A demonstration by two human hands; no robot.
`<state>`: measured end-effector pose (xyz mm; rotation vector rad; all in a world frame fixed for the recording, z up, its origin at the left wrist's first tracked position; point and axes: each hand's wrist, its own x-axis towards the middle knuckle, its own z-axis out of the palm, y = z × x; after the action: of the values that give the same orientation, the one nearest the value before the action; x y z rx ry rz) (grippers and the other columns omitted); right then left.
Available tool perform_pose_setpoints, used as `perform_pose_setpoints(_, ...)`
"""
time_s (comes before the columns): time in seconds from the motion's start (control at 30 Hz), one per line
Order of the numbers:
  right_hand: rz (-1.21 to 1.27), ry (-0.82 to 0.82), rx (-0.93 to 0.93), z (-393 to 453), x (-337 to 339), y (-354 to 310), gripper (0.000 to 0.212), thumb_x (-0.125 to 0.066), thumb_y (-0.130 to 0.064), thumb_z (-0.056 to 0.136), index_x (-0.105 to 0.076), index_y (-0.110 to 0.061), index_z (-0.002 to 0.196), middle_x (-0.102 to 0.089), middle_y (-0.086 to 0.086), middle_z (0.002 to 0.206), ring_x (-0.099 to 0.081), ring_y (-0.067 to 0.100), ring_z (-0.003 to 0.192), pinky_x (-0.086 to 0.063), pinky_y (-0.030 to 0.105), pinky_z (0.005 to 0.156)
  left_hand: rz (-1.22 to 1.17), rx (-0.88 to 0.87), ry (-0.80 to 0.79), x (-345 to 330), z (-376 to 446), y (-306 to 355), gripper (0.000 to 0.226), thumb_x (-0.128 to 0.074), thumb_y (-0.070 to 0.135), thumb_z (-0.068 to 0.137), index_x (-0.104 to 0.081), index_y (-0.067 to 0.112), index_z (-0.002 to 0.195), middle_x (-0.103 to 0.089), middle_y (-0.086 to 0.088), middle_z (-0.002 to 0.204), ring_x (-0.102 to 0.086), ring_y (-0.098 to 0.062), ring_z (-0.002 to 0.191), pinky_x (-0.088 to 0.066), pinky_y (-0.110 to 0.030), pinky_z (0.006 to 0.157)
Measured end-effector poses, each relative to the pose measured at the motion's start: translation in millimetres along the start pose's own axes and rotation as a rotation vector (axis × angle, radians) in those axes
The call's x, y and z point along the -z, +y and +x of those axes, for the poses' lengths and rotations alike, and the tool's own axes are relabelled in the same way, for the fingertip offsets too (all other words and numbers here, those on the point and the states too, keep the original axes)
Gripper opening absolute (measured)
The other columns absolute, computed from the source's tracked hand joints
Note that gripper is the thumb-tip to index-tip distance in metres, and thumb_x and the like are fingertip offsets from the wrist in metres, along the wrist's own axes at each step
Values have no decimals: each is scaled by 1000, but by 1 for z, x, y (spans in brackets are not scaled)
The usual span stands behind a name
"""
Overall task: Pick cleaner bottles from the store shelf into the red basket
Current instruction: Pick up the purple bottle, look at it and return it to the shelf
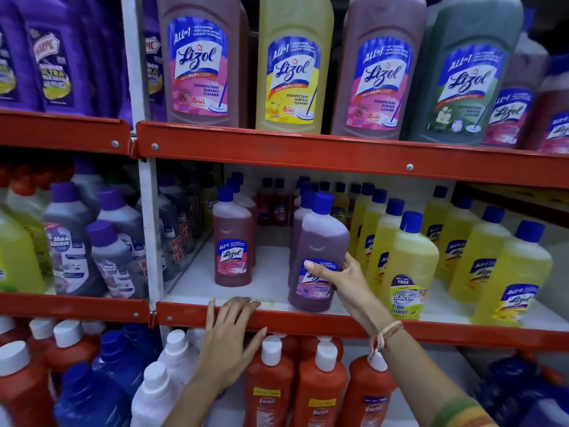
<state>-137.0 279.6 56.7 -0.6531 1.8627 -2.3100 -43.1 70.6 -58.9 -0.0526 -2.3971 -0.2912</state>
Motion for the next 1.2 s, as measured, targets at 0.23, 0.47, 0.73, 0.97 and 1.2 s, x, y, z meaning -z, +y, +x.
perform_pose_setpoints(0.23,-60,9,-51,2,3,16,62,-84,-20,56,-60,-15,112,-74,10,102,-73,24,86,-61,33,70,3,0,-4,1,-1,0,42,-45,52,90,-45,31,127,-52,10,127,-40,-10,126,-2,-46,117)
perform_pose_setpoints(0.47,-136,-2,-93,3,-2,18,57,-82,-28,53,-58,-23,104,-73,3,98,-73,17,81,-59,27,64,8,11,-21,1,0,1,43,-43,53,91,-45,30,128,-52,8,128,-40,-11,127,-4,-47,116)
perform_pose_setpoints(0.73,-224,18,-105,2,-2,17,60,-84,-28,62,-55,-17,113,-70,6,104,-71,19,88,-59,28,69,19,31,-40,2,-2,6,48,-43,56,89,-46,28,128,-54,7,128,-38,-14,130,1,-43,117)
perform_pose_setpoints(0.97,-335,47,57,-19,19,8,70,-85,-18,67,-49,-14,127,-61,2,122,-61,17,109,-55,30,87,-171,104,74,13,-7,34,48,-35,57,91,-45,29,128,-52,11,129,-36,-3,127,-7,-33,117)
perform_pose_setpoints(1.2,-448,82,330,-56,73,-35,40,-81,-21,73,-63,-25,108,-65,-6,115,-62,6,105,-53,18,77,-366,21,197,23,17,106,36,-43,43,91,-53,24,119,-59,9,114,-50,-3,109,-42,-18,92)
